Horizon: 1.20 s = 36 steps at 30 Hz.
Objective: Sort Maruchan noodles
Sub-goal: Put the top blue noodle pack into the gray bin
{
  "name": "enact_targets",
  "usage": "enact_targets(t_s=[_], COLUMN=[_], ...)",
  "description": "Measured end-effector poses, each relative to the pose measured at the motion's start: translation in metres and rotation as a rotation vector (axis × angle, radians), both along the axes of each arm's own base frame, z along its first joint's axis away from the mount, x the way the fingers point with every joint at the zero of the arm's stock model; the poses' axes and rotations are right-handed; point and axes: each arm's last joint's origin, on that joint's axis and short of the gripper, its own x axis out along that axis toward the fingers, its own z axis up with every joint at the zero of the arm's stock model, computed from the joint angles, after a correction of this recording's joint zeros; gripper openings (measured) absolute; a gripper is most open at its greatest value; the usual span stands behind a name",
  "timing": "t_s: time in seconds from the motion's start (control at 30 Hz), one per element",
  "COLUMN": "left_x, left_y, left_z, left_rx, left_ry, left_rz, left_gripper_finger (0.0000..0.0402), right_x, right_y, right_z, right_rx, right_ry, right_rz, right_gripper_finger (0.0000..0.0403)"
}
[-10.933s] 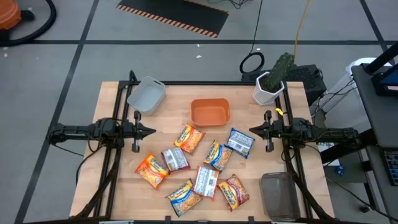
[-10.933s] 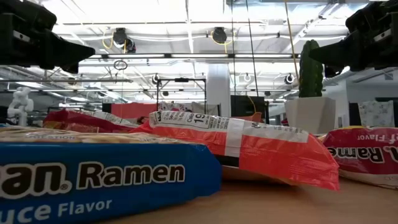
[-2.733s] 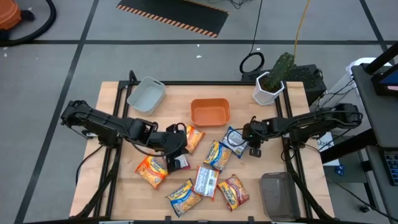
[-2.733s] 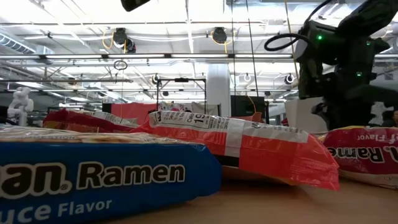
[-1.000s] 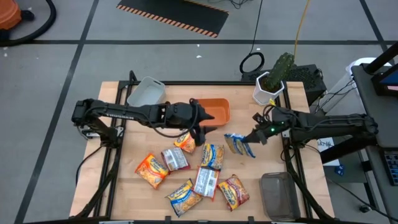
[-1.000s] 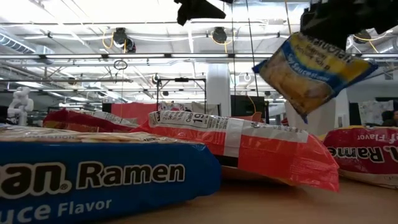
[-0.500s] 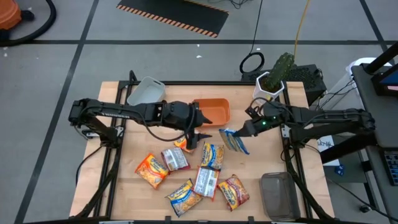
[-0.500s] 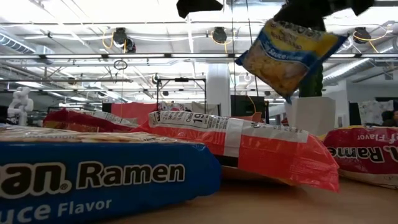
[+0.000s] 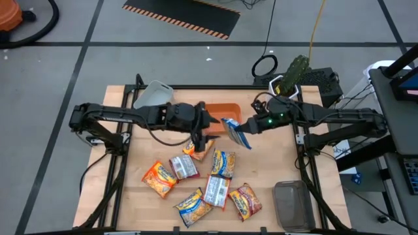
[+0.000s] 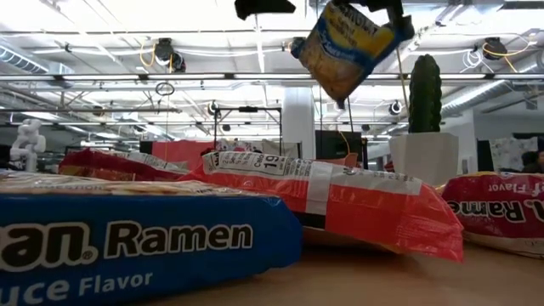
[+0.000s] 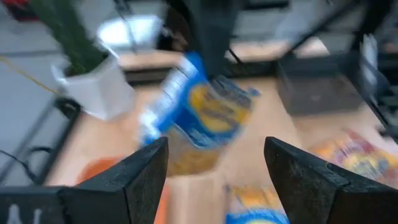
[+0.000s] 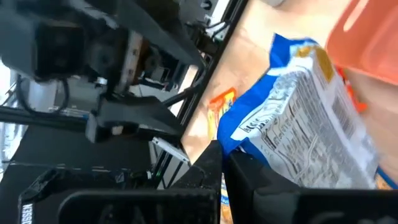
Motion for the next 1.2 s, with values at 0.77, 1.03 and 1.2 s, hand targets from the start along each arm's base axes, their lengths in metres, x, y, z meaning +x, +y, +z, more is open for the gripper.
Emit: enact_targets(t_s=[0.77, 1.03, 1.2], left_x=[-0.031, -0.04, -0.041], left_y=[0.053, 0.082, 0.086], left_z=[0.024, 0.028, 0.027], left_rx=[-0.272, -0.338, -0.401], left_ry=[-0.05, -0.085, -0.09], left_rz=[0.154, 0.267, 0.304], left_gripper_finger=[0.0271, 0.0271, 0.0271], right_x=[-0.002, -0.004, -0.006], right_y=[-0.016, -0.032, -0.041], right_z=[0.048, 0.057, 0.062], right_rx=[-0.23, -0.302, -0.294], right_ry=[-0.125, -0.222, -0.279], right_rz=[-0.04, -0.015, 0.03], right_gripper_finger=[0.0, 0.0, 0.0])
